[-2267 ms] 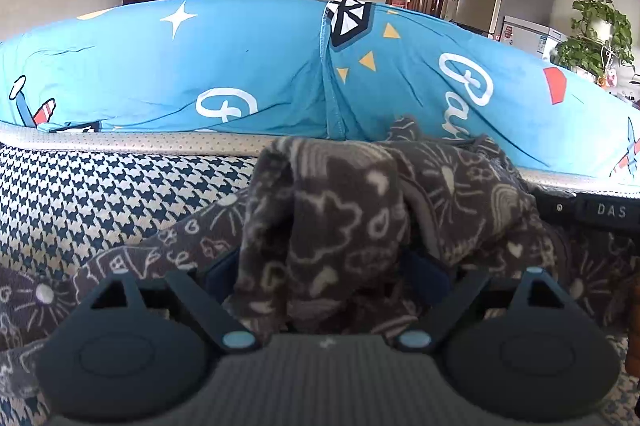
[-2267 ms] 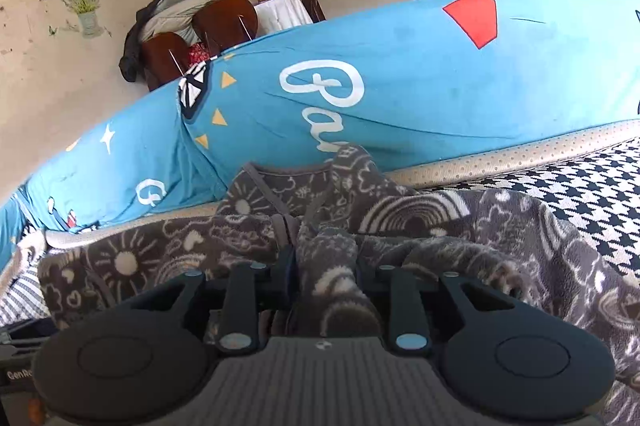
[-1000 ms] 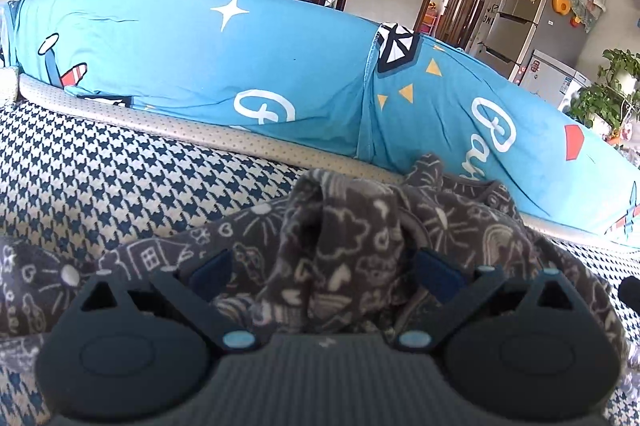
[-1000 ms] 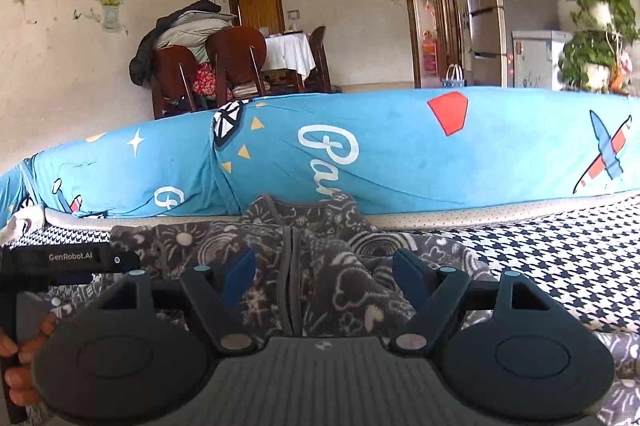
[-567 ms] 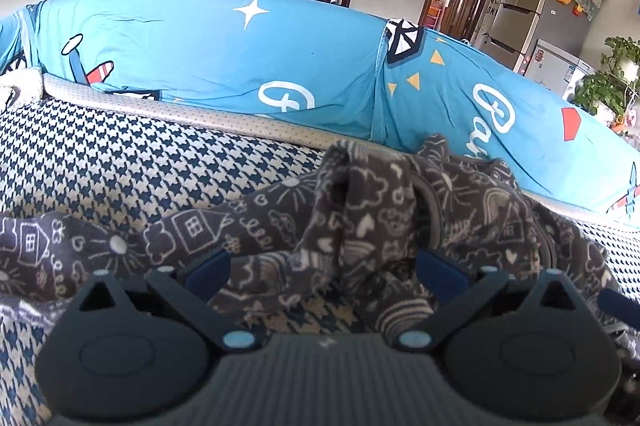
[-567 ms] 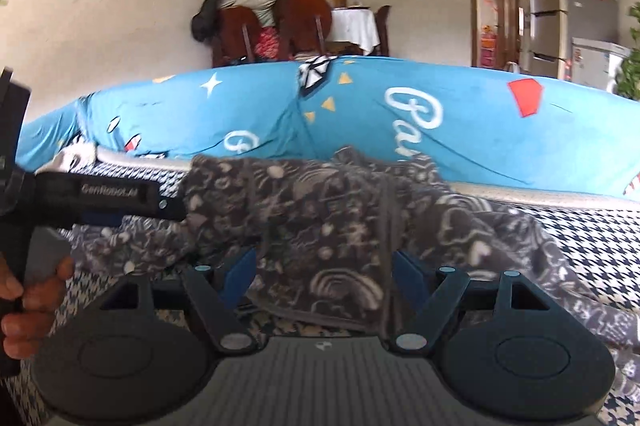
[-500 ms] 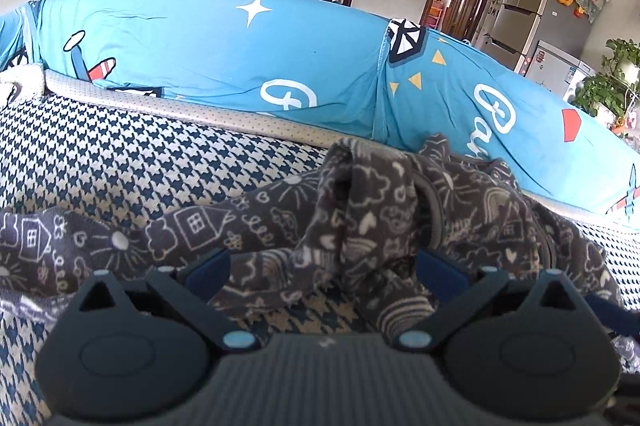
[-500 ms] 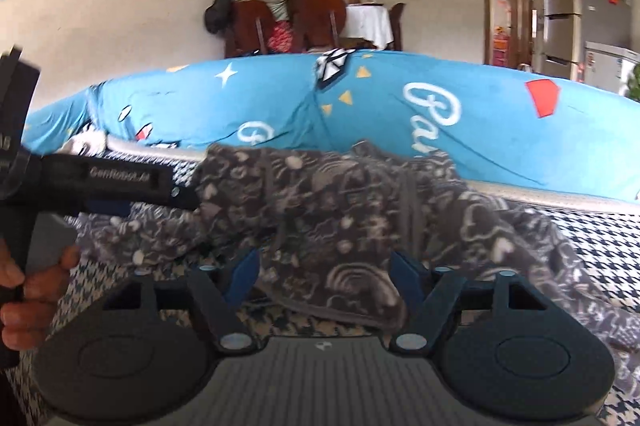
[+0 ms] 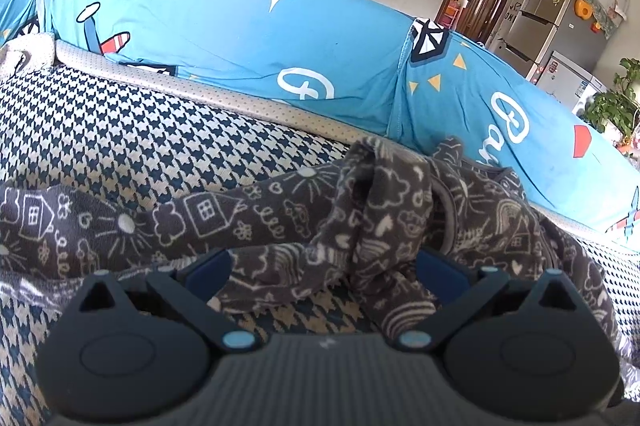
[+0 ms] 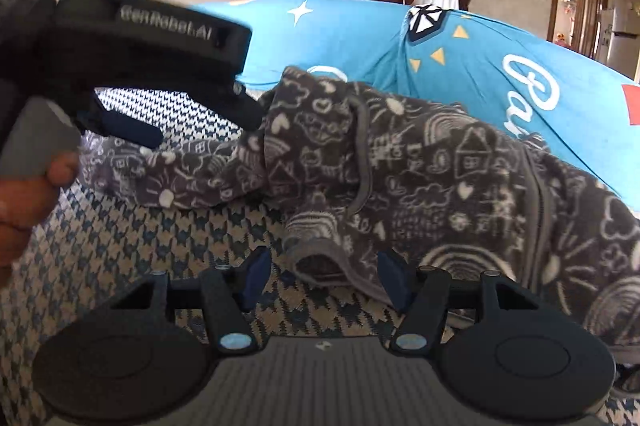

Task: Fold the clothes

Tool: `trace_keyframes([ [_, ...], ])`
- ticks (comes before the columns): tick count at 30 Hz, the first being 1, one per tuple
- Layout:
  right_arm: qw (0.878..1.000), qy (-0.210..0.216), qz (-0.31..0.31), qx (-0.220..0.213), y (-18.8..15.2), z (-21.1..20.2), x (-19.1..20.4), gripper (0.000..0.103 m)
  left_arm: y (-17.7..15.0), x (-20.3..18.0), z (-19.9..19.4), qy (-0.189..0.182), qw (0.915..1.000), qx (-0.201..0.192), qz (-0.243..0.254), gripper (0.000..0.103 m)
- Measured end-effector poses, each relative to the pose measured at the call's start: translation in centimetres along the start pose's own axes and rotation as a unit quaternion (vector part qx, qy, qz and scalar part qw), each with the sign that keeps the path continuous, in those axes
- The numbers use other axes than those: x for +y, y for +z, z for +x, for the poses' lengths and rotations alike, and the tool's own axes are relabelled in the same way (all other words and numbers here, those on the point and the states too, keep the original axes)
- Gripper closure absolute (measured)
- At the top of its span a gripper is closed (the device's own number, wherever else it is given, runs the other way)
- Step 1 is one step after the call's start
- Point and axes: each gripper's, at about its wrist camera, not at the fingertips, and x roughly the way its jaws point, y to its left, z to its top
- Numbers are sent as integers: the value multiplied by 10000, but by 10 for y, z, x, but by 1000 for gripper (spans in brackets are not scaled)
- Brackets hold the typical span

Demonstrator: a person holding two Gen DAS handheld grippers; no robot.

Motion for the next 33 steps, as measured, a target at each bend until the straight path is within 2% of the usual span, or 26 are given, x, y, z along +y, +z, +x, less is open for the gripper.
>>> trace_keyframes([
  [5, 9996, -105, -274, 40, -4, 18, 5, 47, 1, 1, 0, 8, 10000, 46, -51, 0],
  [11, 9986, -266, -454, 71, -6, 32, 6, 66, 3, 4, 3, 15, 9998, 120, -154, 0],
  [13, 9987, -260, -447, 40, -5, 33, 5, 83, 3, 4, 4, 0, 9998, 130, -160, 0],
  [17, 9998, -132, -180, -10, 3, 26, -3, 89, 3, 4, 3, -64, 9998, 120, -174, 0],
  [26, 9966, 673, 382, -286, 24, -8, -13, 90, 8, 11, -12, -373, 9985, -86, -385, 0],
  [33, 9797, 1748, 855, -482, 36, -36, -16, 90, 16, 22, -30, -291, 9975, -399, -507, 0],
])
